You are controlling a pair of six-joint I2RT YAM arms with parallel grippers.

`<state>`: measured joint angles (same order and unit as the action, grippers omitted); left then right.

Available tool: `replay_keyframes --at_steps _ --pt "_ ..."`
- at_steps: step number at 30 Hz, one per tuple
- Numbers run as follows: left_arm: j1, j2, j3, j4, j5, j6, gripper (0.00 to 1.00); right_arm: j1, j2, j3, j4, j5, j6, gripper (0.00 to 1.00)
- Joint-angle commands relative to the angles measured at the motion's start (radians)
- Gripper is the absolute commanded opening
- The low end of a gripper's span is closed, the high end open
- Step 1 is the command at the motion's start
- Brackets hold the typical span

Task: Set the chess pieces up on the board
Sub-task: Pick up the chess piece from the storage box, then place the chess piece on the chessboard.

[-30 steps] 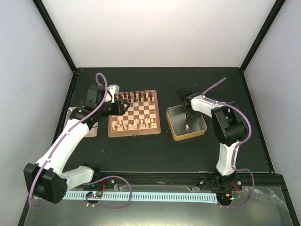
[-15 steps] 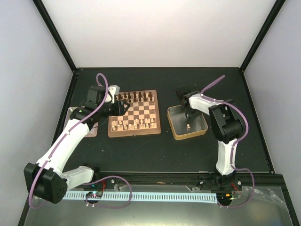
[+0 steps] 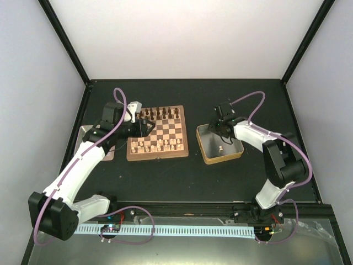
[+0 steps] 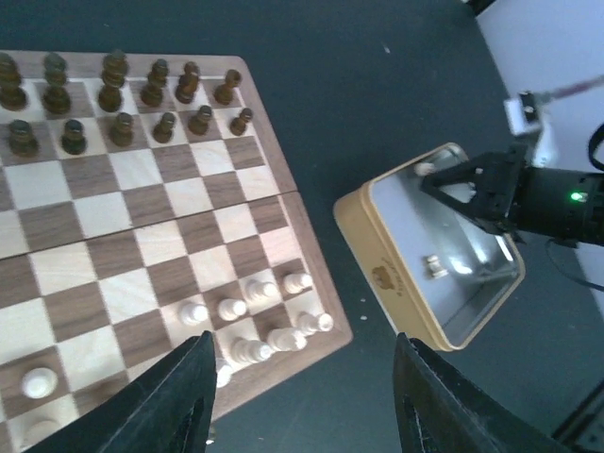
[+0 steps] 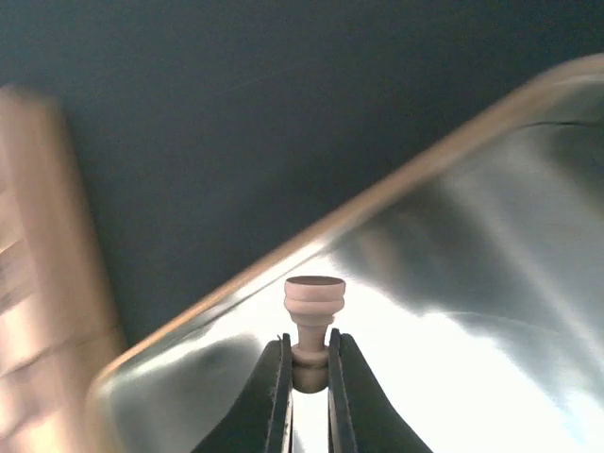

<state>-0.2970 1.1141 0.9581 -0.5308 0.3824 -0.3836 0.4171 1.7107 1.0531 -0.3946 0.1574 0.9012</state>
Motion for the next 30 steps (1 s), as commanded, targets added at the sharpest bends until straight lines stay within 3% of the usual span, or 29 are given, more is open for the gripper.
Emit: replay_keyframes --at_steps 1,8,19,24,30 --pt "-0.005 -0.031 -0.021 0.094 0.123 -0.049 0.55 0.000 -0.047 -0.054 0.333 -0.591 -0.373 0.01" --pt "-0.005 -0.047 -0.068 0.201 0.297 -0.088 0.66 0.057 -0.108 -0.029 0.489 -1.034 -0.449 0.01" --pt "-0.005 0.050 -0.060 0.283 0.518 -0.199 0.78 0.188 -0.102 0.095 0.407 -1.186 -0.587 0.01" --pt "-0.003 0.080 -0.073 0.311 0.546 -0.232 0.68 0.210 -0.115 0.096 0.398 -1.189 -0.594 0.01" --pt "0.007 0.079 -0.112 0.378 0.553 -0.319 0.45 0.215 -0.119 0.092 0.377 -1.200 -0.612 0.01"
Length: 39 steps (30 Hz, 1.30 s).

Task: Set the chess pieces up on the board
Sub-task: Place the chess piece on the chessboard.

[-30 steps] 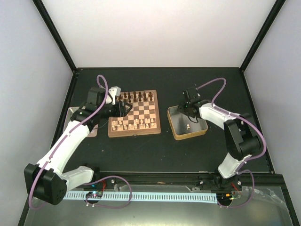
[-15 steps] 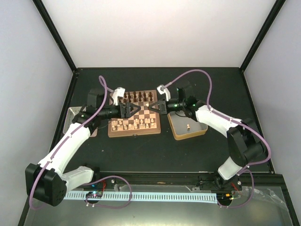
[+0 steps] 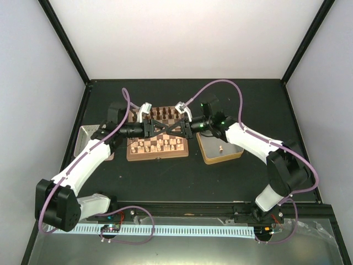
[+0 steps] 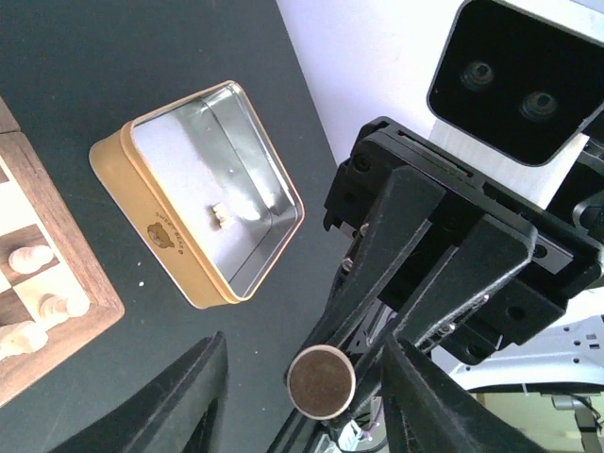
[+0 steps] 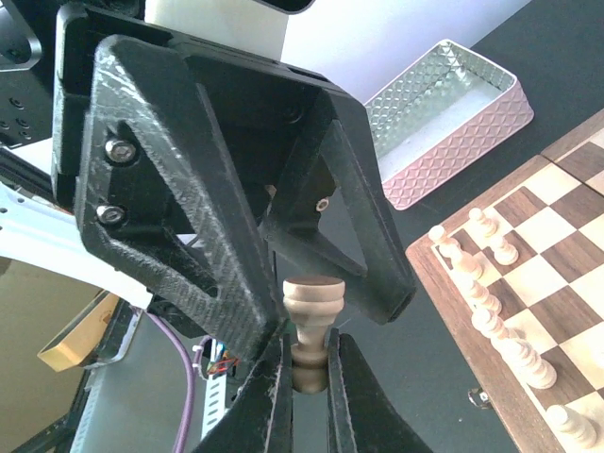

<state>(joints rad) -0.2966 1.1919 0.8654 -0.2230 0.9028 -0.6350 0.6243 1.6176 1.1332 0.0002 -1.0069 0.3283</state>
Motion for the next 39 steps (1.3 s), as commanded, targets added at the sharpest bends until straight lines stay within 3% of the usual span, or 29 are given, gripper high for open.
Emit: replay_keyframes --at_steps 1,10,13,15,17,19,26,29,32,36,39 --pt "0.008 0.005 -0.025 0.073 0.034 -0.079 0.43 0.008 -0.026 0.011 -0.019 -0.031 -0.042 0.01" --pt "0.008 0.024 -0.058 0.140 0.077 -0.149 0.12 0.015 -0.011 0.037 -0.040 0.023 -0.026 0.04" --pt "0.008 0.016 -0.060 0.115 0.075 -0.167 0.08 0.014 -0.033 0.046 -0.022 0.080 0.070 0.18" --pt "0.008 0.014 -0.067 0.118 0.066 -0.222 0.05 0.016 -0.077 -0.012 0.110 0.119 0.201 0.36" --pt "0.011 0.014 -0.079 0.161 0.066 -0.309 0.04 0.018 -0.124 -0.093 0.291 0.158 0.331 0.47" --pt "0.011 0.006 -0.104 0.232 0.057 -0.422 0.04 0.026 -0.144 -0.152 0.365 0.217 0.413 0.50" --pt "0.017 -0.022 -0.188 0.517 0.000 -0.815 0.05 0.076 -0.208 -0.245 0.378 0.507 0.562 0.65" --pt "0.018 -0.029 -0.220 0.628 -0.029 -0.951 0.05 0.104 -0.215 -0.228 0.318 0.579 0.548 0.66" --pt "0.019 -0.032 -0.229 0.663 -0.049 -1.022 0.05 0.108 -0.215 -0.259 0.389 0.573 0.597 0.63" --pt "0.018 -0.035 -0.256 0.733 -0.073 -1.102 0.05 0.112 -0.193 -0.254 0.399 0.572 0.632 0.46" --pt "0.018 -0.022 -0.236 0.719 -0.075 -1.076 0.05 0.115 -0.169 -0.245 0.411 0.563 0.647 0.34"
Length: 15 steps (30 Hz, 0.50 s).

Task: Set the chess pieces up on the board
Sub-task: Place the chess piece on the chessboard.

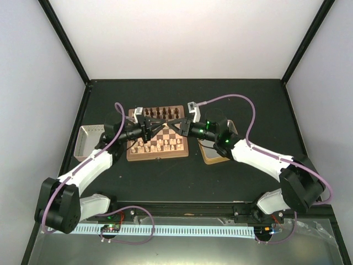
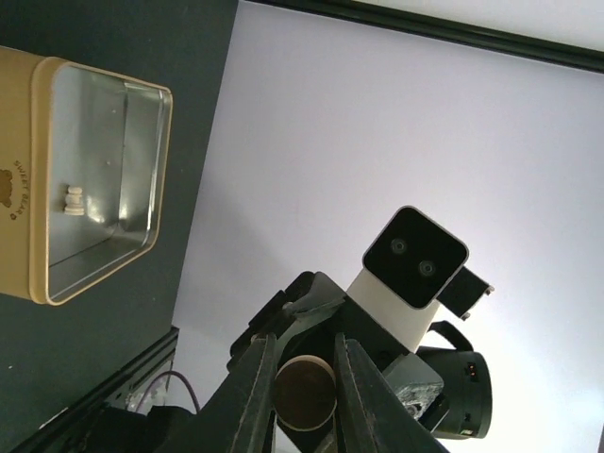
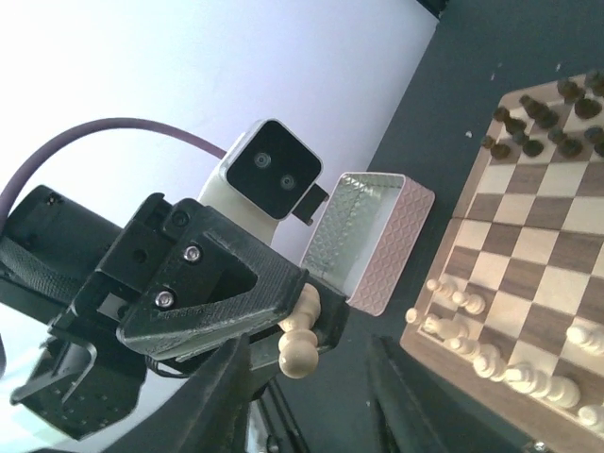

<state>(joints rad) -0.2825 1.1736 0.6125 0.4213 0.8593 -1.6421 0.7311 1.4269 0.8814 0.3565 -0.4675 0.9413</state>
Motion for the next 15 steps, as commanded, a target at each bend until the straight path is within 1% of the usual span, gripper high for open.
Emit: replay_keyframes --at_steps 1,4,7,10,15 --pt "0.003 0.001 0.021 0.057 -0.023 -0.059 0.05 0.009 0.029 0.006 0.066 0.021 0.039 0.33" --pt "0.000 0.006 -0.001 0.098 -0.029 -0.083 0.05 0.009 0.044 0.012 0.091 0.011 0.044 0.34" --pt "0.000 0.012 -0.002 0.100 -0.027 -0.083 0.05 0.009 0.059 0.026 0.083 0.003 0.052 0.35" --pt "0.001 0.014 -0.005 0.104 -0.024 -0.087 0.05 0.011 0.063 0.016 0.113 -0.001 0.070 0.29" --pt "0.000 0.022 -0.008 0.117 -0.012 -0.093 0.05 0.011 0.082 0.028 0.122 -0.014 0.080 0.24"
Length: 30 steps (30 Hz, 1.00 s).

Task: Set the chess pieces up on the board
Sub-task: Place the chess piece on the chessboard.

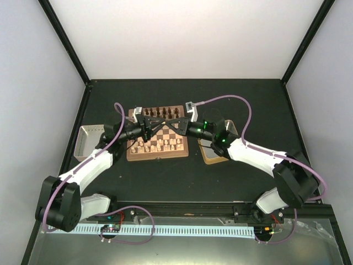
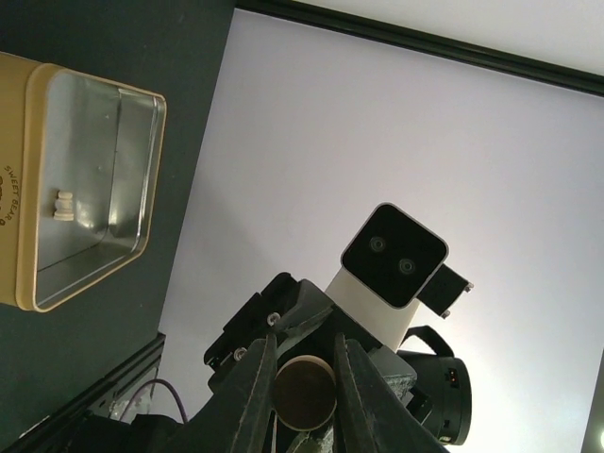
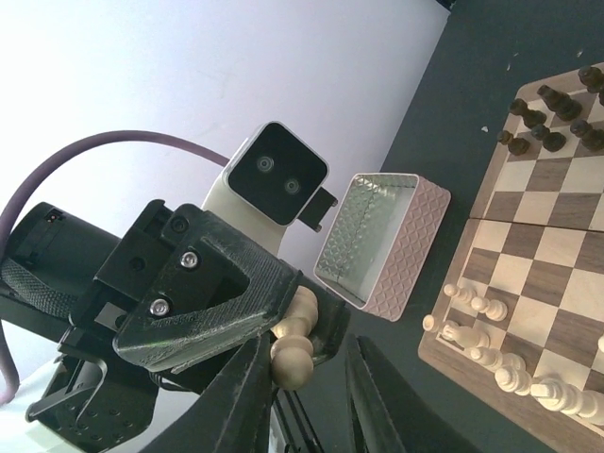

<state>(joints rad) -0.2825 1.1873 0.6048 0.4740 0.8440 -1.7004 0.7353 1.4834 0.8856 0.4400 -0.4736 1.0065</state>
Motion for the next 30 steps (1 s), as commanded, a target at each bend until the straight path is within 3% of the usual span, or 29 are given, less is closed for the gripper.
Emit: replay_keyframes --at_steps 1,10,12,14,17,22,30 --pt "0.000 0.010 0.000 0.068 0.008 -0.035 0.05 0.007 0.029 0.027 0.043 -0.013 0.018 0.23" --pt "0.002 0.009 -0.006 0.074 0.013 -0.028 0.08 0.010 0.046 0.059 0.030 -0.017 0.023 0.03" --pt "0.002 -0.009 -0.009 0.018 -0.008 0.020 0.17 0.009 0.043 0.081 -0.033 -0.007 -0.001 0.01" --pt "0.009 -0.041 -0.006 -0.105 -0.046 0.117 0.34 0.010 0.043 0.121 -0.144 0.005 -0.044 0.01" --pt "0.045 -0.102 -0.007 -0.319 -0.122 0.295 0.48 0.009 0.058 0.223 -0.409 0.034 -0.161 0.01" --pt "0.098 -0.240 -0.006 -0.589 -0.298 0.568 0.60 0.010 0.163 0.462 -0.890 0.099 -0.380 0.01" --pt "0.100 -0.429 0.150 -0.872 -0.672 1.001 0.68 0.033 0.331 0.743 -1.231 0.275 -0.524 0.01"
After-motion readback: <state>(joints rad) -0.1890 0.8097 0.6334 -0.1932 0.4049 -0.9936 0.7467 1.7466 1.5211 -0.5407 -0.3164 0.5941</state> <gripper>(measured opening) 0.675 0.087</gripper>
